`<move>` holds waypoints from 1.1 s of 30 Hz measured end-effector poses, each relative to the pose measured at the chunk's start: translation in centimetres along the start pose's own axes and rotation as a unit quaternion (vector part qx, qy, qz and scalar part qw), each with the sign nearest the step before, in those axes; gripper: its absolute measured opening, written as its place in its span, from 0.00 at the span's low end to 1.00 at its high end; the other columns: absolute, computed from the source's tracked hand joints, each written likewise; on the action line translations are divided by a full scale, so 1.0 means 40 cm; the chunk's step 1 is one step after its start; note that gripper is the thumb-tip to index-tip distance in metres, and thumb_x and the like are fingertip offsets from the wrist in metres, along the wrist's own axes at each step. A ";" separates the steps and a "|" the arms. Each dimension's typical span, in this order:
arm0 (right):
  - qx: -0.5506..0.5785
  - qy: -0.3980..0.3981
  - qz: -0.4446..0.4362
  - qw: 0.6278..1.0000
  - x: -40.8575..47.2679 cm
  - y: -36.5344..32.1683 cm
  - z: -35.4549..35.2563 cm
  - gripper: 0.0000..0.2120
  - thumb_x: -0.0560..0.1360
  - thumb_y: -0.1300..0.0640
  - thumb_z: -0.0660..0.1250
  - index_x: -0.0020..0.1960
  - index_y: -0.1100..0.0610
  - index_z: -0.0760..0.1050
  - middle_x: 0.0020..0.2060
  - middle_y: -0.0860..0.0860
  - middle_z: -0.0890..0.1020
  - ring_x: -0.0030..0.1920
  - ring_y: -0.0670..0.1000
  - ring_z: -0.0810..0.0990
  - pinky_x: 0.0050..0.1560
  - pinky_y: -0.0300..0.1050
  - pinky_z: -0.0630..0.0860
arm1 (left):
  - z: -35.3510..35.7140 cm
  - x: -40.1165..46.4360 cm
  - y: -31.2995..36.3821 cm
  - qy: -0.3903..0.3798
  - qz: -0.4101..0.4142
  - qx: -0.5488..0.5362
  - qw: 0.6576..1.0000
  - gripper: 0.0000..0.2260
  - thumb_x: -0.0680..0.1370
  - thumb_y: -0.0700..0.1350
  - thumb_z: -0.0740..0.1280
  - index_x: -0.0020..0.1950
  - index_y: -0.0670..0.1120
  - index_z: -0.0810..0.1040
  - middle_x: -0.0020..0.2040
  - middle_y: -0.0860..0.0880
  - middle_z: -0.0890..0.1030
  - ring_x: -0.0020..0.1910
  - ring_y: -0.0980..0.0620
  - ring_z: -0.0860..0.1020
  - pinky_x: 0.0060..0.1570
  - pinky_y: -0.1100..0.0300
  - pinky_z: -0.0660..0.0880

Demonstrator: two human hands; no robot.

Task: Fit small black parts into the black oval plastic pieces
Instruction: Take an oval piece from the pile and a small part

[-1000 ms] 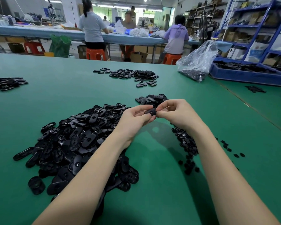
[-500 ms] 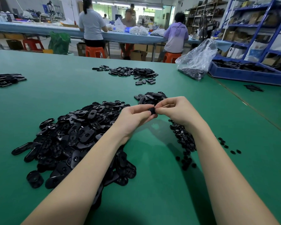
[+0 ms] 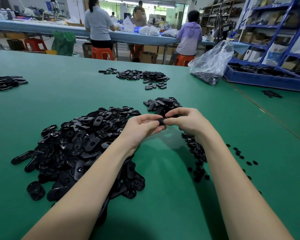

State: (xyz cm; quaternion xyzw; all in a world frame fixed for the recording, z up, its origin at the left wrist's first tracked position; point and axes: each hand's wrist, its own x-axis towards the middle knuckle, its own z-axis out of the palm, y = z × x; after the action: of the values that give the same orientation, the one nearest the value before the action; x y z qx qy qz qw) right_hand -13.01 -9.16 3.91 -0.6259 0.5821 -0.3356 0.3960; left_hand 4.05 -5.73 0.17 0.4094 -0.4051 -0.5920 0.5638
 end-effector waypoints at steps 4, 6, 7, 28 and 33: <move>0.023 -0.037 0.043 0.998 -0.002 0.006 0.000 0.06 0.68 0.52 0.81 0.36 0.46 0.85 0.30 0.45 0.78 0.31 0.46 0.69 0.22 0.34 0.61 | -0.004 0.000 0.001 0.003 -0.009 0.018 1.000 0.10 0.79 0.29 0.62 0.52 0.37 0.82 0.49 0.39 0.86 0.46 0.47 0.86 0.49 0.64 0.81; 0.053 -0.058 0.054 0.995 0.000 0.012 0.003 0.06 0.67 0.53 0.82 0.36 0.46 0.86 0.30 0.44 0.79 0.31 0.46 0.70 0.23 0.35 0.60 | -0.004 0.000 0.002 0.001 -0.012 0.022 1.000 0.09 0.79 0.29 0.64 0.52 0.37 0.82 0.47 0.39 0.86 0.42 0.48 0.86 0.46 0.65 0.81; 0.062 -0.065 0.052 0.995 0.000 0.014 0.004 0.06 0.67 0.52 0.82 0.37 0.46 0.86 0.30 0.44 0.79 0.30 0.45 0.70 0.23 0.35 0.60 | -0.005 0.000 0.002 0.000 -0.010 0.021 1.000 0.08 0.78 0.29 0.65 0.52 0.37 0.82 0.46 0.39 0.85 0.41 0.49 0.85 0.45 0.66 0.81; -0.013 -0.062 0.000 0.998 0.009 0.010 0.015 0.03 0.70 0.54 0.78 0.41 0.49 0.84 0.23 0.38 0.76 0.26 0.42 0.69 0.22 0.33 0.62 | -0.014 0.003 -0.002 0.003 0.010 0.070 0.998 0.07 0.76 0.29 0.68 0.48 0.40 0.81 0.41 0.42 0.84 0.37 0.51 0.82 0.43 0.65 0.80; 0.001 -0.056 -0.003 0.998 0.010 0.019 0.018 0.03 0.71 0.55 0.78 0.44 0.51 0.85 0.23 0.40 0.75 0.28 0.44 0.68 0.22 0.33 0.62 | -0.017 0.008 -0.006 -0.002 0.007 0.065 0.998 0.07 0.76 0.29 0.69 0.48 0.40 0.81 0.41 0.42 0.85 0.38 0.50 0.82 0.44 0.65 0.80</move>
State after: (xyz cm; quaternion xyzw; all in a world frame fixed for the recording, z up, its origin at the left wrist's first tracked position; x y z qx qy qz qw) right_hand -12.70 -9.48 2.90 -0.6450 0.5571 -0.3015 0.4275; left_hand 4.59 -6.04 -0.29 0.4410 -0.4472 -0.5611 0.5391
